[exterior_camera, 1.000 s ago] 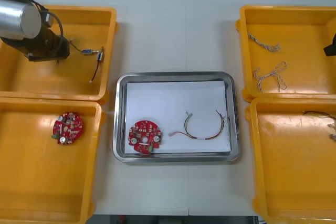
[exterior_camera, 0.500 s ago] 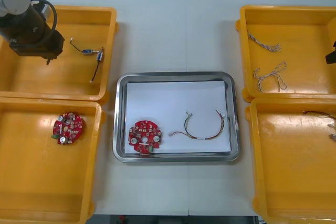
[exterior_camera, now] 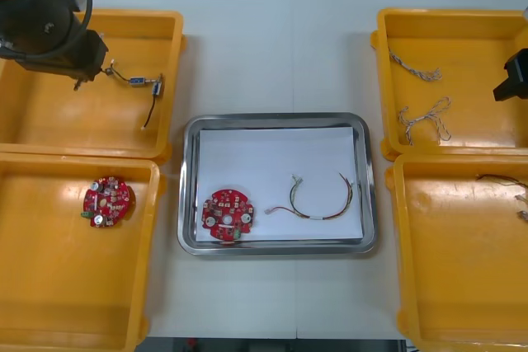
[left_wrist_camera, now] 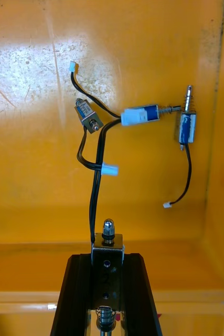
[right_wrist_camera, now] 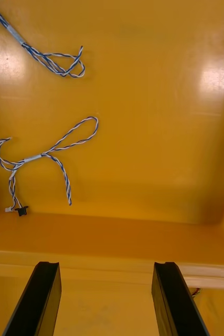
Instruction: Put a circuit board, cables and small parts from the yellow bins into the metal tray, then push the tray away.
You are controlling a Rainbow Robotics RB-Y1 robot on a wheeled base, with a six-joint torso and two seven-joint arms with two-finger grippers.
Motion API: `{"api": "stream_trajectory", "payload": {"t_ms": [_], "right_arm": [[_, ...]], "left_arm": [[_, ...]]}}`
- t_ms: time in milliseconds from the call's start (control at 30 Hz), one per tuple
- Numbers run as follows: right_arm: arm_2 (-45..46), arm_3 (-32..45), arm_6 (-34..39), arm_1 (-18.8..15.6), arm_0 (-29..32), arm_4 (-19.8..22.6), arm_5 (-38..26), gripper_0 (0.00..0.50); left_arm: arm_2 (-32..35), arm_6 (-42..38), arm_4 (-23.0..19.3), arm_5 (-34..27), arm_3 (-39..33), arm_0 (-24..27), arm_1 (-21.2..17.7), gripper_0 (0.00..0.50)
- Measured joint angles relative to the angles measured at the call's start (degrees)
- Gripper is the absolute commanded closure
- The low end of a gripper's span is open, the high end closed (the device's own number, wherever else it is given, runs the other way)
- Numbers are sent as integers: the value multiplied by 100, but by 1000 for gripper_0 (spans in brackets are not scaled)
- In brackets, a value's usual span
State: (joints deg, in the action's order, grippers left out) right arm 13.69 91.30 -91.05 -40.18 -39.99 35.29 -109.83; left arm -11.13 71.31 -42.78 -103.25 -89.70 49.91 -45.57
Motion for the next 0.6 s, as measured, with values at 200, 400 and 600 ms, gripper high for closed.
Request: {"api": "stream_trajectory", "payload": {"t_ms": [200, 400, 600], "right_arm": [[-324, -653, 92, 0, -321, -64, 11, 0], [-483, -1352, 281, 20, -677, -181, 196, 0], [-500, -1761, 905, 102, -955, -244, 379, 0]], "left_arm": [[267, -1, -59, -271, -258, -6, 0, 500], [354, -3, -66, -317, -346, -7, 0, 500], [463, -3, -71, -404, -424, -8, 0, 500]]}}
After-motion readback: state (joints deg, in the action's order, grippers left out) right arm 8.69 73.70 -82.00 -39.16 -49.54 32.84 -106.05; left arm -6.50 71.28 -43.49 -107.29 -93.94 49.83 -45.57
